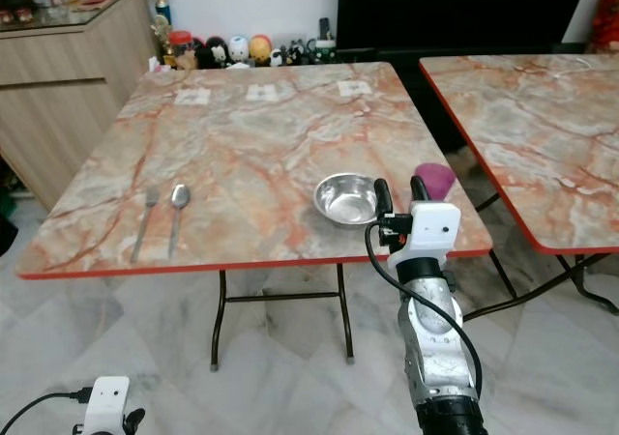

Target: Setting the table

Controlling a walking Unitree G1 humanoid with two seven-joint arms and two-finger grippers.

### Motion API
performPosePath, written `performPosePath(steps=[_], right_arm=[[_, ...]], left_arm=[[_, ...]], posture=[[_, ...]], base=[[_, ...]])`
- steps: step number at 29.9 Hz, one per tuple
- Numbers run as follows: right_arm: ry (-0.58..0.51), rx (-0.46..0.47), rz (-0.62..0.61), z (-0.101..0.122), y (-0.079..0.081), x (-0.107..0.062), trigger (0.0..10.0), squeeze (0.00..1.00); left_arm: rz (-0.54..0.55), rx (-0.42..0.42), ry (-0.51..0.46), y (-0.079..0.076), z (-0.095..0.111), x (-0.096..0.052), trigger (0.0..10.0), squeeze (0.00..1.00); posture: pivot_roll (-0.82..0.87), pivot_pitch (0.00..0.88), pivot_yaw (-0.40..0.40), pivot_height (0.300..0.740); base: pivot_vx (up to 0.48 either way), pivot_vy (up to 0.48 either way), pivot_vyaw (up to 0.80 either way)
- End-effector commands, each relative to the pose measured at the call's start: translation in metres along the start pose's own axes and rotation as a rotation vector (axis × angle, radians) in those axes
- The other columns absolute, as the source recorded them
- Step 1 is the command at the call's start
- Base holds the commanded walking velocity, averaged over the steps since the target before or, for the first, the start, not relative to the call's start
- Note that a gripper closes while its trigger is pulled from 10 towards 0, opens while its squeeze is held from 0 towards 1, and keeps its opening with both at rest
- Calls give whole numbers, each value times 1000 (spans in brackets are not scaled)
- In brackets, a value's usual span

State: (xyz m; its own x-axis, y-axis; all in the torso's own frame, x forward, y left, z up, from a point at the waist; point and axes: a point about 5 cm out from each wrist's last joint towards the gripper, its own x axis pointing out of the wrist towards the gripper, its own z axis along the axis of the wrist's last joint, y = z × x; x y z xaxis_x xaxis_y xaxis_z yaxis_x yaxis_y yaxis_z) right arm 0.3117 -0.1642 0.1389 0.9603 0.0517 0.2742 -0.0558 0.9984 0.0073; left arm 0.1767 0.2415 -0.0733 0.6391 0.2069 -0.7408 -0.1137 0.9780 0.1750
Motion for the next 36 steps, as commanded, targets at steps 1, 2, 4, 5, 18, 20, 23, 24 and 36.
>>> performPosePath(steps=[1, 2, 4, 5, 18, 20, 23, 24, 36], right_arm=[[34, -4, 11, -4, -1, 1, 10000, 0], [34, -4, 11, -4, -1, 1, 10000, 0], [66, -15, 19, -11, -1, -1, 10000, 0], [71, -15, 19, -12, -1, -1, 10000, 0], [67, 14, 71, -12, 16, -3, 10000, 0], [65, 14, 73, -11, 17, -3, 10000, 0], [68, 15, 79, -12, 18, -4, 10000, 0], [69, 15, 80, -12, 18, -5, 10000, 0], [70, 25, 99, -13, 25, -6, 10000, 0]], left_arm=[[-5, -17, 50, -3, -13, -3, 10000, 0], [-5, -17, 50, -3, -13, -3, 10000, 0], [0, -25, 74, -2, -21, -5, 10000, 0], [1, -28, 81, -1, -24, -6, 10000, 0], [23, -41, 143, 11, -44, -14, 10000, 0], [23, -42, 147, 11, -46, -14, 10000, 0], [22, -47, 153, 10, -48, -15, 10000, 0], [22, -48, 153, 10, -49, -16, 10000, 0], [12, -33, 156, 13, -50, -16, 10000, 0]], posture=[[-89, 0, 32, 740], [-89, 0, 32, 740], [-79, 0, 32, 740], [-74, 0, 32, 740], [-62, 0, 34, 740], [-60, 0, 34, 740], [-56, 0, 33, 740], [-55, 0, 32, 740], [-55, 0, 40, 740]], base=[[0, 0, 0], [0, 0, 0], [0, 0, 0], [0, 0, 0], [0, 0, 0], [0, 0, 0], [249, 0, 0], [251, 0, 0], [307, 0, 0]])
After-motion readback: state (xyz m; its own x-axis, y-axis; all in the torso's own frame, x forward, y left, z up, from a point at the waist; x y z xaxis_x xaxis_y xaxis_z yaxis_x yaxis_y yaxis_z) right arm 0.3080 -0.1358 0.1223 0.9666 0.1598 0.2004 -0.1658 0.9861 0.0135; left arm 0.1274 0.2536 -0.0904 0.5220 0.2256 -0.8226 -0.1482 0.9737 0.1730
